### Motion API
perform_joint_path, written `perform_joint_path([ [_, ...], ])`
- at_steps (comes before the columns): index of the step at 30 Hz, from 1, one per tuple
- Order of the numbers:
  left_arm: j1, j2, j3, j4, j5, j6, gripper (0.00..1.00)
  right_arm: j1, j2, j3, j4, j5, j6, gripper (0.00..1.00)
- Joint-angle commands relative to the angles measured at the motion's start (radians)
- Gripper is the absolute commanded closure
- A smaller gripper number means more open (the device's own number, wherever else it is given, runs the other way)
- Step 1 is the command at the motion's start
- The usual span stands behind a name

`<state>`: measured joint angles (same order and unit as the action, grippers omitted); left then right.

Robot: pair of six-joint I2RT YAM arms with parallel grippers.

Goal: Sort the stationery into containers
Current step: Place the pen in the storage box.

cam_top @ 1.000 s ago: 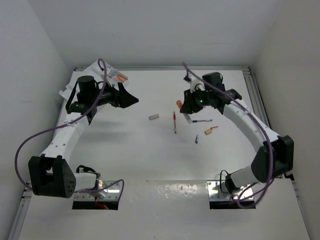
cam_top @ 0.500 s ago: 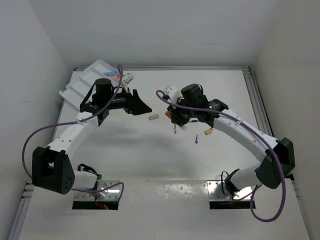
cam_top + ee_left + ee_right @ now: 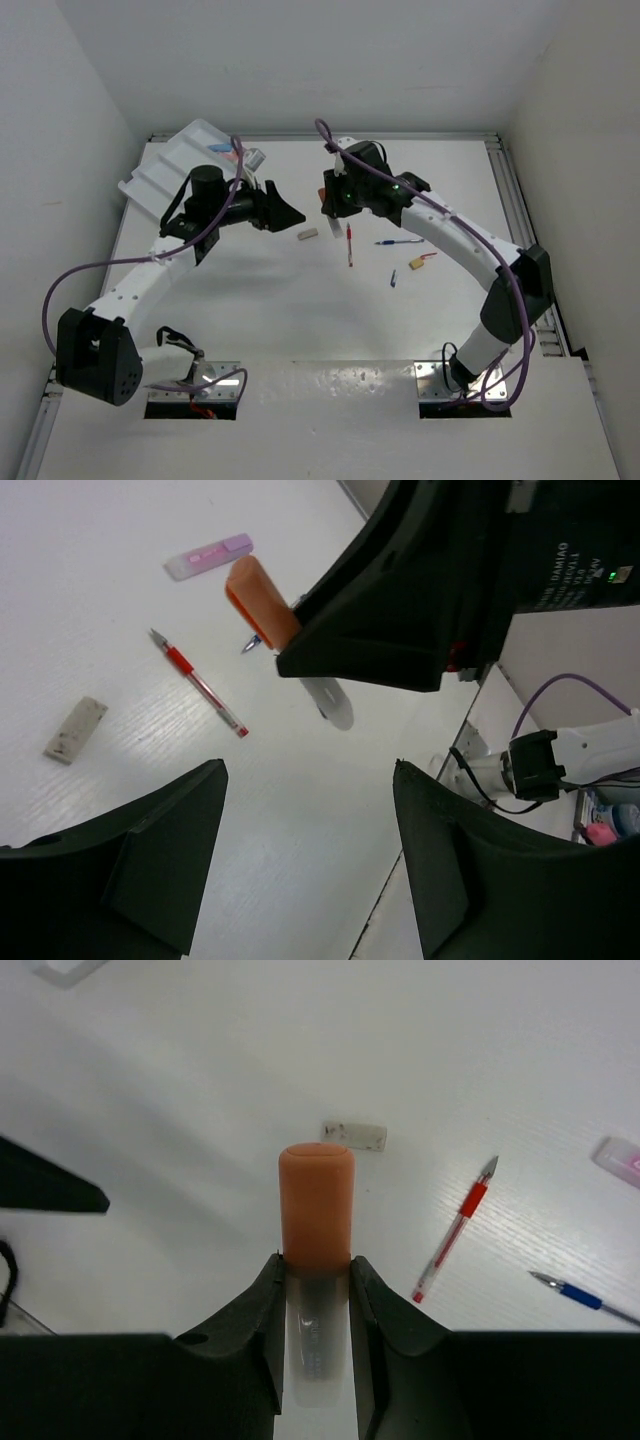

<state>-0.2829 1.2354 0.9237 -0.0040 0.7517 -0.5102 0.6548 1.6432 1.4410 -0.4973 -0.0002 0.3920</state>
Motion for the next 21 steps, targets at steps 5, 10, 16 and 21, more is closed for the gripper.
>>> perform_joint_path([
  [5,-0.052,0.027,0.018,0.076,-0.097,-0.033,0.32,-0.004,0.021,0.061,-0.001,0.058,0.218,1.0],
  [10,-0.078,0.058,0.043,0.072,-0.115,-0.013,0.32,-0.004,0.026,0.067,-0.014,0.054,0.263,1.0],
  [16,-0.121,0.088,0.069,0.061,-0.143,0.015,0.3,-0.006,0.052,0.093,-0.024,0.013,0.33,1.0],
  [21,-0.131,0.114,0.078,0.07,-0.14,0.002,0.3,-0.004,0.07,0.105,-0.029,0.005,0.355,1.0],
])
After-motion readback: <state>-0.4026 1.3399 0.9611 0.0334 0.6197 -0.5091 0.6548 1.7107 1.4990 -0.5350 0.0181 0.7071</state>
